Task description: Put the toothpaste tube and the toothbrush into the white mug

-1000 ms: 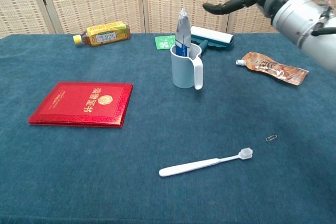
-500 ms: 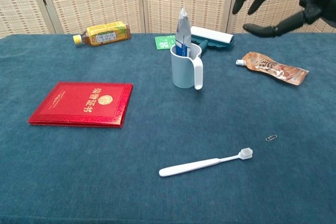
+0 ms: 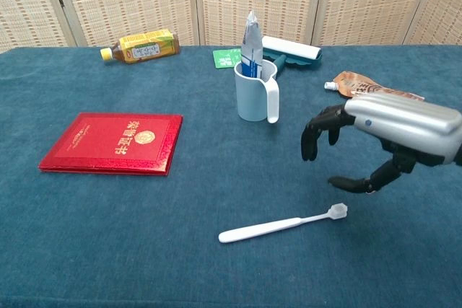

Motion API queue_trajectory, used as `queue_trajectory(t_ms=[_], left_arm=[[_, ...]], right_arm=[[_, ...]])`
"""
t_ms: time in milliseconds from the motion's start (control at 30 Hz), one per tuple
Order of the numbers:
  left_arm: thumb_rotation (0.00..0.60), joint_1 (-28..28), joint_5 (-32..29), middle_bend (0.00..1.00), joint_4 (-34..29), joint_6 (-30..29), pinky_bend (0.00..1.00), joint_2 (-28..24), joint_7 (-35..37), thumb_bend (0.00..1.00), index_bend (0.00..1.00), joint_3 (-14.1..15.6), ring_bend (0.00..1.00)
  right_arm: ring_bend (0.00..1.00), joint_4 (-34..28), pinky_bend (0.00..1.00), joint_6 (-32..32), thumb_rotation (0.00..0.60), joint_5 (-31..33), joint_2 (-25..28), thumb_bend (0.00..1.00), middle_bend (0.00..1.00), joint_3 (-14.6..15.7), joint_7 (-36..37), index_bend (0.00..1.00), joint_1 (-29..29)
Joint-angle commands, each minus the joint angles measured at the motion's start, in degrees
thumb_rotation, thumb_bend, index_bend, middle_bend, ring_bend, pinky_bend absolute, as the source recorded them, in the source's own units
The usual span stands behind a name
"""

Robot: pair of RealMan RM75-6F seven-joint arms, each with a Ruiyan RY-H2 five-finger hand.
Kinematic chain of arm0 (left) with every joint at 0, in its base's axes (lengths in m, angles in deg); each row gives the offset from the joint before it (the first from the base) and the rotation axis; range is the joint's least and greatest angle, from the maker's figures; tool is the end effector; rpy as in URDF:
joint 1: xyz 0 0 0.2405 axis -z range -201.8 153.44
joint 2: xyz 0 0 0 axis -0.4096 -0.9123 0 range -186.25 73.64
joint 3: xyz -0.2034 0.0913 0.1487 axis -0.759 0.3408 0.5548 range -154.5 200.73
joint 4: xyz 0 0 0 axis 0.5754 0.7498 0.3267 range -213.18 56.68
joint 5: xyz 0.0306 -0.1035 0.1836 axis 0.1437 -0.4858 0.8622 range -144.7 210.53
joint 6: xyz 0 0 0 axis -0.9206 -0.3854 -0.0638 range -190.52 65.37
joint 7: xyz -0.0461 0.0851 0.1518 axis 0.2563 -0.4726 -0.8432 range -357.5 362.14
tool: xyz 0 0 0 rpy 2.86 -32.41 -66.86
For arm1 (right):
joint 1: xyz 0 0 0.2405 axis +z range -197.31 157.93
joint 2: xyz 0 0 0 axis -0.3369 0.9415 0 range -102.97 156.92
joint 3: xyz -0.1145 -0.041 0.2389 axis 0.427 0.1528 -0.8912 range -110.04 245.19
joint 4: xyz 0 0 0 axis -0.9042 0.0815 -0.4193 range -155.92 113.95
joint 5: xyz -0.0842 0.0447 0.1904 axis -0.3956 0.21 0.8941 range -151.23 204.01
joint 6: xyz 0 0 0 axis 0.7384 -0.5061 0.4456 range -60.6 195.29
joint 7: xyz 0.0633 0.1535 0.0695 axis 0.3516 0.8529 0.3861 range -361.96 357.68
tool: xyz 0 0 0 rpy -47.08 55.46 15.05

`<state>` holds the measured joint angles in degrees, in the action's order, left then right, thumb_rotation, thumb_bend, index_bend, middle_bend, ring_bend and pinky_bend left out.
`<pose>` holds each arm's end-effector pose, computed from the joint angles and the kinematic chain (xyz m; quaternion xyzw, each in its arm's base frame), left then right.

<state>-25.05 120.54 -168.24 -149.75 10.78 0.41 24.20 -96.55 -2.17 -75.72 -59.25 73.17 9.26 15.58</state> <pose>-0.3440 0.1702 0.1404 -0.5937 -0.4133 -0.3480 0.5963 -0.1829 -0.2975 -0.0297 0.8019 -0.3122 0.4465 0.2452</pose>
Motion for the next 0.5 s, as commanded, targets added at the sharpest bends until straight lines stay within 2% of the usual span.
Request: queue_trajectory(t_ms=[33,500], left_arm=[[0.600,0.0,0.0,0.05,0.0,0.1,0.15,0.0,-0.1,0.23,0.28,0.1,0.06],[0.600,-0.3,-0.3,0.05,0.6,0.1,0.15,0.3,0.3,0.23,0.28,0.3,0.06]], right_arm=[[0.26,1.8,0.39,2.1,0.600,-0.3,-2.5,0.25,0.39,1.0,-2.7,0.44,0.0],[0.25,7.3,0.39,4.4,0.600,-1.5,-9.1,0.27,0.38,1.7,-8.3,0.44,0.4]])
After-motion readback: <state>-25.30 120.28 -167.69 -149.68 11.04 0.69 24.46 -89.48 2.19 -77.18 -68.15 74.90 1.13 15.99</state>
